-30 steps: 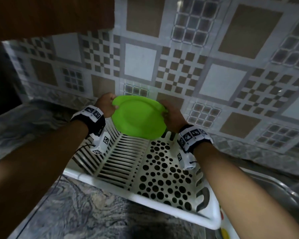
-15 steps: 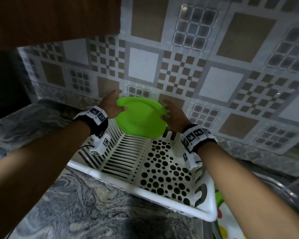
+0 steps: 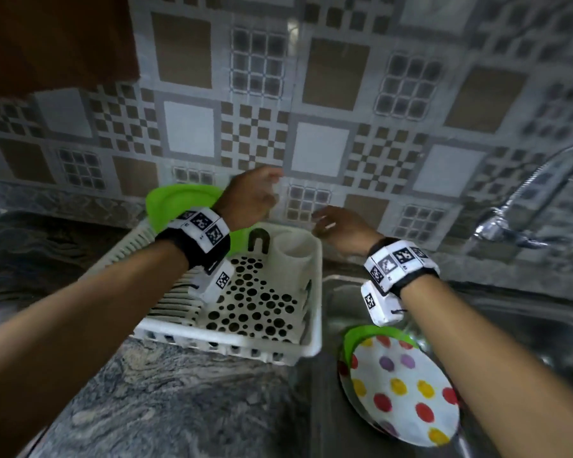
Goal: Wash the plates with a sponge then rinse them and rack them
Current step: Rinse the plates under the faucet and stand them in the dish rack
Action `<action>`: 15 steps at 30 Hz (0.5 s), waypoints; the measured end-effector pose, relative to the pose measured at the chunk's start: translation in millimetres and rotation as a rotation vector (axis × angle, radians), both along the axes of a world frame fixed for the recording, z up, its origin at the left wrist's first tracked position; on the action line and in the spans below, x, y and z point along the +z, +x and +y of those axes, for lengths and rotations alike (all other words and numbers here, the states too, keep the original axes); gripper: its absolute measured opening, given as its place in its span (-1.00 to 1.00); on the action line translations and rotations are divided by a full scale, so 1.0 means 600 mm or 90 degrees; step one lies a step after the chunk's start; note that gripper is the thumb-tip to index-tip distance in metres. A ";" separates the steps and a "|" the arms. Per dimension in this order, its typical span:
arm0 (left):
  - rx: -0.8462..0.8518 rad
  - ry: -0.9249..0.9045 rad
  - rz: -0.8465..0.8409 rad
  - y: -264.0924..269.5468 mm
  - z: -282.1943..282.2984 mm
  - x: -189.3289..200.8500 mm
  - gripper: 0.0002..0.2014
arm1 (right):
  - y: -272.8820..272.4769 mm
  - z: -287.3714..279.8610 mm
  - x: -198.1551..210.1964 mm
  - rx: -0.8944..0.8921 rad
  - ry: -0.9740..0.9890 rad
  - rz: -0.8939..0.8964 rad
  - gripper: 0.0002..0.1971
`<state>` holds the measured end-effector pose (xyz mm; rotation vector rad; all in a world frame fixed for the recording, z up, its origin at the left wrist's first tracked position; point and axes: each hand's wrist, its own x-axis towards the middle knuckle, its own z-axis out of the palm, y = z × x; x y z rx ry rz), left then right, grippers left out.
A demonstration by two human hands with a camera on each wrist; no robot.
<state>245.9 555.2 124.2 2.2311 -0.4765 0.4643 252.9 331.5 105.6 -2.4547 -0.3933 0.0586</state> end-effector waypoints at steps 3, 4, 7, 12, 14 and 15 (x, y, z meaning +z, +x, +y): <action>-0.183 -0.289 0.192 -0.014 -0.146 -0.013 -0.86 | -0.044 -0.118 -0.026 0.009 -0.067 0.027 -0.81; -0.206 -0.402 0.247 -0.020 -0.197 -0.023 -0.84 | -0.058 -0.159 -0.039 0.012 -0.103 0.058 -0.86; -0.144 -0.600 0.392 -0.035 -0.337 -0.083 -0.69 | -0.085 -0.286 -0.100 0.007 -0.152 0.163 -0.90; 0.007 -0.369 0.458 -0.071 -0.480 -0.215 -0.76 | -0.094 -0.434 -0.209 -0.072 -0.147 0.216 -0.96; 0.069 -0.155 0.457 -0.079 -0.496 -0.301 -0.90 | -0.097 -0.458 -0.252 -0.112 -0.088 0.254 -0.81; 0.108 -0.103 0.463 -0.085 -0.498 -0.344 -0.81 | -0.097 -0.466 -0.274 -0.120 -0.070 0.272 -0.77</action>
